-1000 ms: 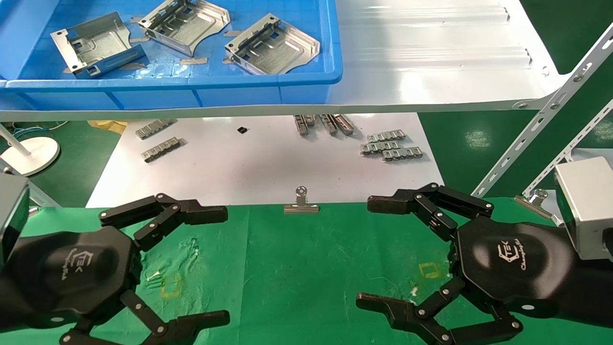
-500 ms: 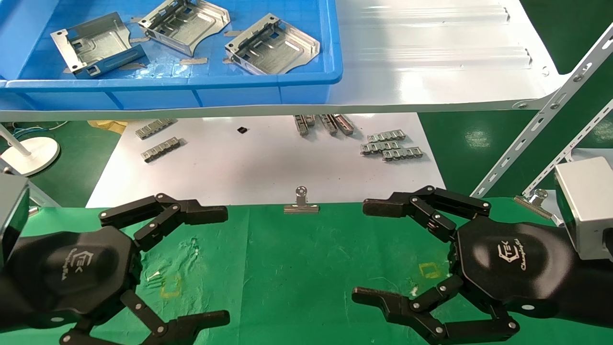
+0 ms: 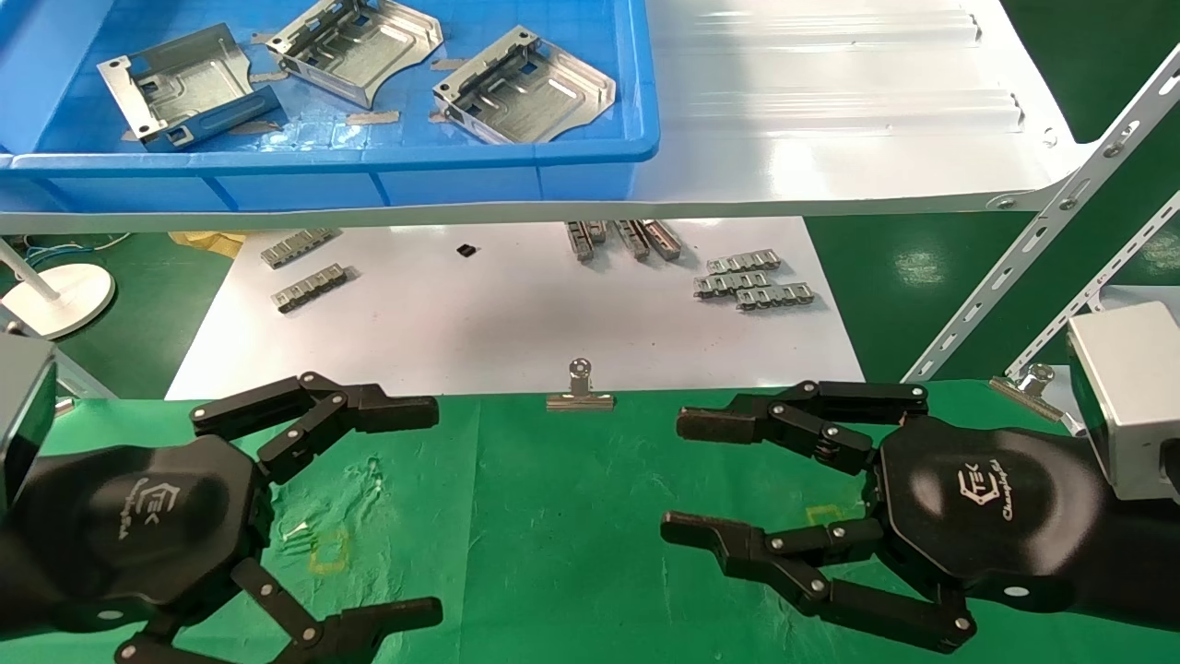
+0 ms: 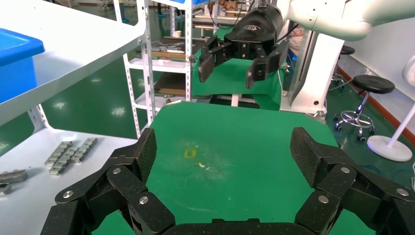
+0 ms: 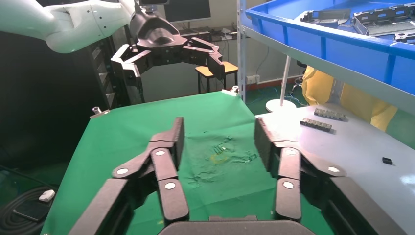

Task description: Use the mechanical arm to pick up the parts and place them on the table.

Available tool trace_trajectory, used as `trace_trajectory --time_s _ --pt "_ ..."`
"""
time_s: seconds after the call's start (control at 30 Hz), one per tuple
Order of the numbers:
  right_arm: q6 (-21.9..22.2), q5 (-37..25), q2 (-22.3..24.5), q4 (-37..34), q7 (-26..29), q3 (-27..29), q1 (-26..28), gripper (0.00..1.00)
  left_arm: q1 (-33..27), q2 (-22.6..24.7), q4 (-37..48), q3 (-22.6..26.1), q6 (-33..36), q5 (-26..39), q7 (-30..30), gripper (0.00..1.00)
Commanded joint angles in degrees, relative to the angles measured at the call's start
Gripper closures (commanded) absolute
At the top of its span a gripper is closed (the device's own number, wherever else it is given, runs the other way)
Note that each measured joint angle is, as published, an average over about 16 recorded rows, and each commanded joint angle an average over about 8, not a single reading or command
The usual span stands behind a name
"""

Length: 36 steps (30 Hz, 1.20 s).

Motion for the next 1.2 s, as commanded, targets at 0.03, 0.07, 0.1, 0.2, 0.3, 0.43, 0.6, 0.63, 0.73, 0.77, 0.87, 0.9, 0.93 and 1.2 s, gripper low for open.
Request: trace_trajectory --time_s 0.03,0.07,0.1,0.2,0.3,0.43,0.6,0.63,0.73,0.77,0.87,0.9,0.93,1.2 --pt "0.0 0.0 0.0 0.0 0.0 0.0 0.0 1.0 0.0 0.0 0.0 0.0 0.0 0.0 0.0 0.0" --pt "0.0 0.0 0.0 0.0 0.0 0.0 0.0 1.0 0.0 0.0 0.0 0.0 0.0 0.0 0.0 0.0" --pt "0.0 0.0 0.0 0.0 0.0 0.0 0.0 1.0 0.0 0.0 0.0 0.0 0.0 0.0 0.0 0.0" --pt "0.0 0.0 0.0 0.0 0.0 0.0 0.0 1.0 0.0 0.0 0.0 0.0 0.0 0.0 0.0 0.0" --pt "0.0 0.0 0.0 0.0 0.0 0.0 0.0 1.0 0.0 0.0 0.0 0.0 0.0 0.0 0.0 0.0" --pt "0.0 0.0 0.0 0.0 0.0 0.0 0.0 1.0 0.0 0.0 0.0 0.0 0.0 0.0 0.0 0.0" --pt "0.0 0.0 0.0 0.0 0.0 0.0 0.0 1.0 0.0 0.0 -0.01 0.0 0.0 0.0 0.0 0.0" --pt "0.0 0.0 0.0 0.0 0.0 0.0 0.0 1.0 -0.01 -0.01 -0.02 0.0 0.0 0.02 0.02 0.0" --pt "0.0 0.0 0.0 0.0 0.0 0.0 0.0 1.0 -0.23 -0.01 -0.2 0.03 -0.12 0.37 0.19 0.0" --pt "0.0 0.0 0.0 0.0 0.0 0.0 0.0 1.0 -0.39 0.09 -0.26 0.06 -0.34 0.55 0.17 0.0" --pt "0.0 0.0 0.0 0.0 0.0 0.0 0.0 1.0 -1.49 0.72 -0.53 0.13 -1.89 1.5 -0.05 0.0" --pt "0.0 0.0 0.0 0.0 0.0 0.0 0.0 1.0 -2.15 0.97 -0.6 0.13 -2.66 1.94 -0.24 0.0" --pt "0.0 0.0 0.0 0.0 0.0 0.0 0.0 1.0 -2.96 1.24 -0.65 0.14 -3.47 2.43 -0.48 0.0" --pt "0.0 0.0 0.0 0.0 0.0 0.0 0.0 1.0 -17.13 4.84 4.39 2.44 -7.55 10.23 -3.73 0.0"
